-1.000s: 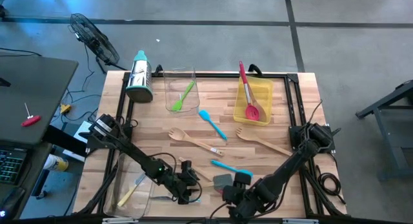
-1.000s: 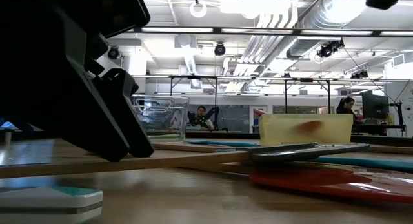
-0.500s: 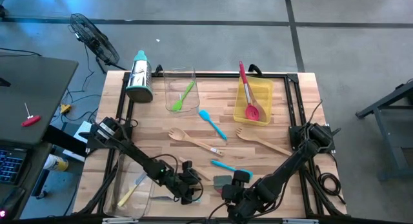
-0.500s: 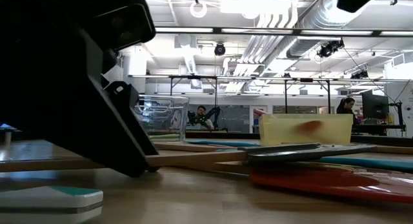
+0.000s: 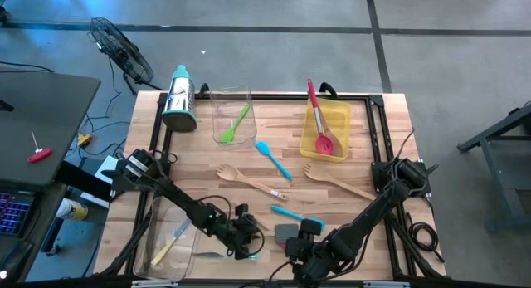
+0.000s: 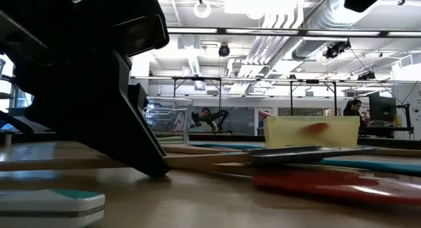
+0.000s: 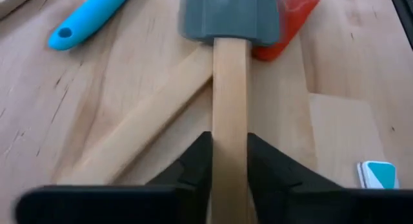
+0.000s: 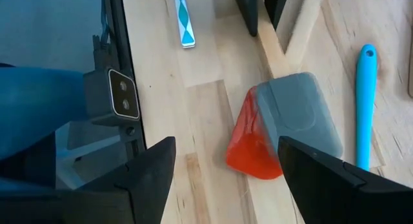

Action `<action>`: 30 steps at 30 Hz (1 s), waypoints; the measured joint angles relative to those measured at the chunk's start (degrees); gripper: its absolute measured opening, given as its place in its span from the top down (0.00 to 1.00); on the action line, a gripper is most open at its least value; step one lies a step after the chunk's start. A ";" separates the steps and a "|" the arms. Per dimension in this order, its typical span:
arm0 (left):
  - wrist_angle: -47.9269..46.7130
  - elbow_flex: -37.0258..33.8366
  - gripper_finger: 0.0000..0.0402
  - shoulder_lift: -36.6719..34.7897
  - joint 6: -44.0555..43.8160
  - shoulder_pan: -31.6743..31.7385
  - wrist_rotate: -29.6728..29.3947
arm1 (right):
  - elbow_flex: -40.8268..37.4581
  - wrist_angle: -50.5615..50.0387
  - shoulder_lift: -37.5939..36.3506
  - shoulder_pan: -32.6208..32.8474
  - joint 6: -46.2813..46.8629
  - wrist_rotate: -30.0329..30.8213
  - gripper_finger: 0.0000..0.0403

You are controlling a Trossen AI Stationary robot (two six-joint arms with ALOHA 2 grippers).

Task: Pick & Place Kitchen Items
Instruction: Put the gray spatula into the top transparent bin

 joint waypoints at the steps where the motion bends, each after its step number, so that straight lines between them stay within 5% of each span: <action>1: -0.01 -0.02 0.86 0.01 0.12 0.00 0.02 | 0.00 0.00 0.00 0.00 0.00 -0.04 0.34; 17: -1.46 -0.22 0.85 -3.52 0.04 -0.82 0.19 | 0.00 0.00 0.02 0.00 -1.49 1.22 0.34; 30: -28.94 15.04 0.85 -5.90 0.06 -1.84 -10.89 | -0.04 2.94 0.02 1.90 -3.00 3.54 0.34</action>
